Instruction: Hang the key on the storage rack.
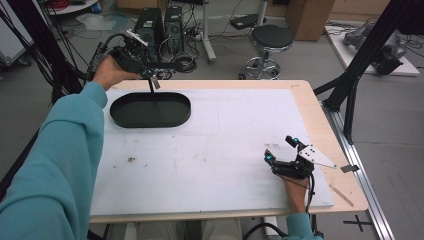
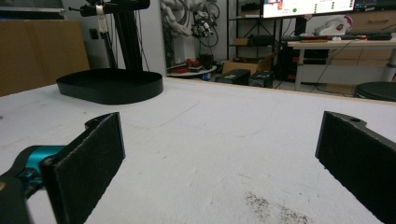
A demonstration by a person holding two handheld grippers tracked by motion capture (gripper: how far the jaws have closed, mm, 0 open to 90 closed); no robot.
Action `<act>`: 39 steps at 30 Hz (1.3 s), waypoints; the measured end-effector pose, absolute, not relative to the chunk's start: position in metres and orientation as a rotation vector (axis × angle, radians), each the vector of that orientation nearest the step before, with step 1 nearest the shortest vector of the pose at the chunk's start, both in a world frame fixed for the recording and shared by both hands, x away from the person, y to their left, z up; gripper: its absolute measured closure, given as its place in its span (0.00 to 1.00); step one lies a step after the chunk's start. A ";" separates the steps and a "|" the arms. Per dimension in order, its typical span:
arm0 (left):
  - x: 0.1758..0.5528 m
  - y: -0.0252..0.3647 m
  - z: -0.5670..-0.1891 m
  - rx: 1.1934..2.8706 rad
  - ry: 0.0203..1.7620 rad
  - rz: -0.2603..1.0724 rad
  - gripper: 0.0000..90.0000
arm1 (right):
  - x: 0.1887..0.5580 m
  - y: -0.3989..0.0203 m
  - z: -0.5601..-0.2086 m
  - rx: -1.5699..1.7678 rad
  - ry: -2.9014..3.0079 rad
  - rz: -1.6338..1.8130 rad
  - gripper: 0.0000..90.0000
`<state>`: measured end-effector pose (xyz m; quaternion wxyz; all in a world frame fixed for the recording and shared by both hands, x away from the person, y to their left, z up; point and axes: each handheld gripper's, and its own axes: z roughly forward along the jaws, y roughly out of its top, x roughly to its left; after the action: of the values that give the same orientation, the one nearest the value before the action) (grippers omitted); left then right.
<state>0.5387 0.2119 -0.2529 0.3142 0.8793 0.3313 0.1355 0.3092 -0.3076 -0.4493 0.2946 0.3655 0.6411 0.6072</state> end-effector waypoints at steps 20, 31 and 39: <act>0.541 0.208 -0.254 2.299 0.952 0.385 0.98 | 0.309 -0.308 -0.449 0.978 1.706 1.619 0.01; 0.542 0.209 -0.254 2.292 0.967 0.395 0.98 | 0.310 -0.309 -0.450 0.984 1.697 1.629 0.01; 0.543 0.209 -0.254 2.281 0.974 0.419 0.98 | 0.309 -0.308 -0.449 0.983 1.706 1.625 0.01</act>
<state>0.5431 0.2085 -0.2541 0.3080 0.8627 0.3683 0.1586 0.3092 -0.3084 -0.4494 0.2899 0.3686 0.6395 0.6092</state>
